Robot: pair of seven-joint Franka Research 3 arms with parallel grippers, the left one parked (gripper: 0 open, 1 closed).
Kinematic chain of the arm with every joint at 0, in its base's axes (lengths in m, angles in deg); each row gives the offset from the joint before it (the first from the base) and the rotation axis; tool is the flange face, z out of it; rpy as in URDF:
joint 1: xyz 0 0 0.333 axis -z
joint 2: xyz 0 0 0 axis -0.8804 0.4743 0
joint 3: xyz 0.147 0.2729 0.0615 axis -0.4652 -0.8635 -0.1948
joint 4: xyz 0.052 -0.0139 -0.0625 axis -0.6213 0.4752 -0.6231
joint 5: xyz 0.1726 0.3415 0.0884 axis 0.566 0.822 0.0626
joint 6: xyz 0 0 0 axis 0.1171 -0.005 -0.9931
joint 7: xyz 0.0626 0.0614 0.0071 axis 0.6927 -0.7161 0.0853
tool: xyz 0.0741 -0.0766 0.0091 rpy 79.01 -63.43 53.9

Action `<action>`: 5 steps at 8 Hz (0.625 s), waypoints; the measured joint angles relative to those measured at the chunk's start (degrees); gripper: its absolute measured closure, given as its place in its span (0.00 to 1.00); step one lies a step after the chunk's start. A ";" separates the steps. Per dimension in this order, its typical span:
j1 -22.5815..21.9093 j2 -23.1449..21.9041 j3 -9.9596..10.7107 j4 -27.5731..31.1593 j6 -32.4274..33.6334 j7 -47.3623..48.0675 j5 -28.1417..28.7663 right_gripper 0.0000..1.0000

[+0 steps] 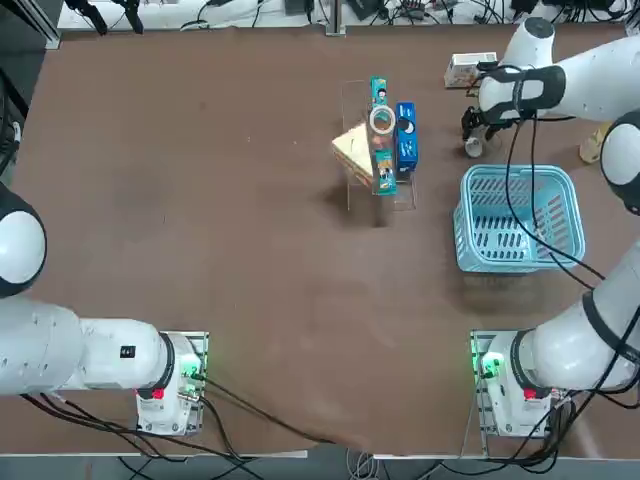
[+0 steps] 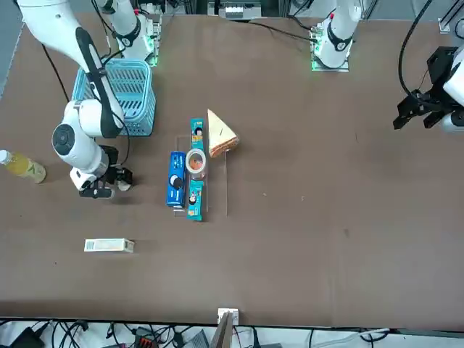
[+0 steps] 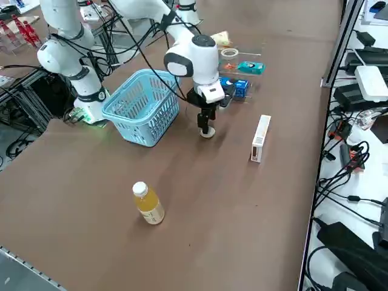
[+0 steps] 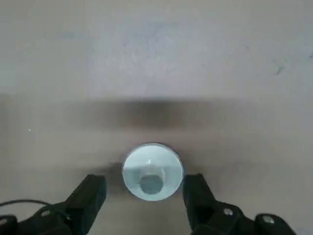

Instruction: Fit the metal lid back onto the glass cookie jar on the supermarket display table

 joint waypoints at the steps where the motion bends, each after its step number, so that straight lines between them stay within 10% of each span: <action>1: 0.00 0.27 0.01 0.10 -0.01 0.03 0.00 0.05; 4: 0.04 0.69 0.11 0.11 -0.20 0.14 0.00 0.20; 5: 0.04 0.72 0.12 0.11 -0.22 0.15 0.00 0.40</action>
